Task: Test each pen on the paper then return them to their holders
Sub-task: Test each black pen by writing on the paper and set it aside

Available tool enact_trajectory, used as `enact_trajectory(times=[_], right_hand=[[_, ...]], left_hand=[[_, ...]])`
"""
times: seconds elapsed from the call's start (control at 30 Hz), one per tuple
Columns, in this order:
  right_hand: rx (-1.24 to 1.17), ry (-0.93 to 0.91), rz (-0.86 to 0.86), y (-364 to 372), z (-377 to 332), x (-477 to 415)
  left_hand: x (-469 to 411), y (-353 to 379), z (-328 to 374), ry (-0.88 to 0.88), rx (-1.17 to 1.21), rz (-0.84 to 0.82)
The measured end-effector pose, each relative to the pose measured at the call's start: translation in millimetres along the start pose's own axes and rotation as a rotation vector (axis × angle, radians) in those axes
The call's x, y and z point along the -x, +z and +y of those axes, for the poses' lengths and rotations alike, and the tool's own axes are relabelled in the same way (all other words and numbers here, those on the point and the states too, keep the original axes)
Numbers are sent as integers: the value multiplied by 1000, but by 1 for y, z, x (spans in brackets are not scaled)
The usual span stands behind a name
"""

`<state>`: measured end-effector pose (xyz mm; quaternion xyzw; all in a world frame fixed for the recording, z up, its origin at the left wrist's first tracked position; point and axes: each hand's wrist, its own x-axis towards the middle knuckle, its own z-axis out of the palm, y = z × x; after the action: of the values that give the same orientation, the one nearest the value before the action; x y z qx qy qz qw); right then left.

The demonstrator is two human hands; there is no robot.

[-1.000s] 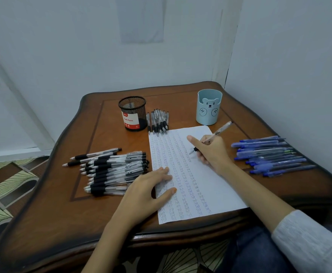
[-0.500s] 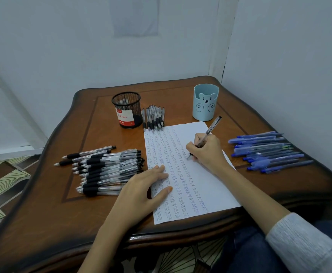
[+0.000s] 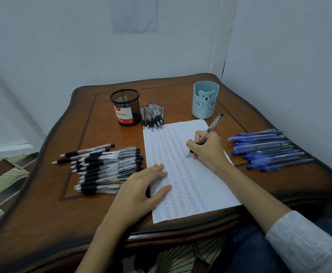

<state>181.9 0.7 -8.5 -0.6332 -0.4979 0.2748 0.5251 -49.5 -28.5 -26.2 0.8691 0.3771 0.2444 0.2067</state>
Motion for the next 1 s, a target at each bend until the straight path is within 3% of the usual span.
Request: enact_trajectory(times=[1.0], right_hand=[[15,11,-18,-1,4,-3]], left_hand=[[0,0,-1,-13,-1,-4]])
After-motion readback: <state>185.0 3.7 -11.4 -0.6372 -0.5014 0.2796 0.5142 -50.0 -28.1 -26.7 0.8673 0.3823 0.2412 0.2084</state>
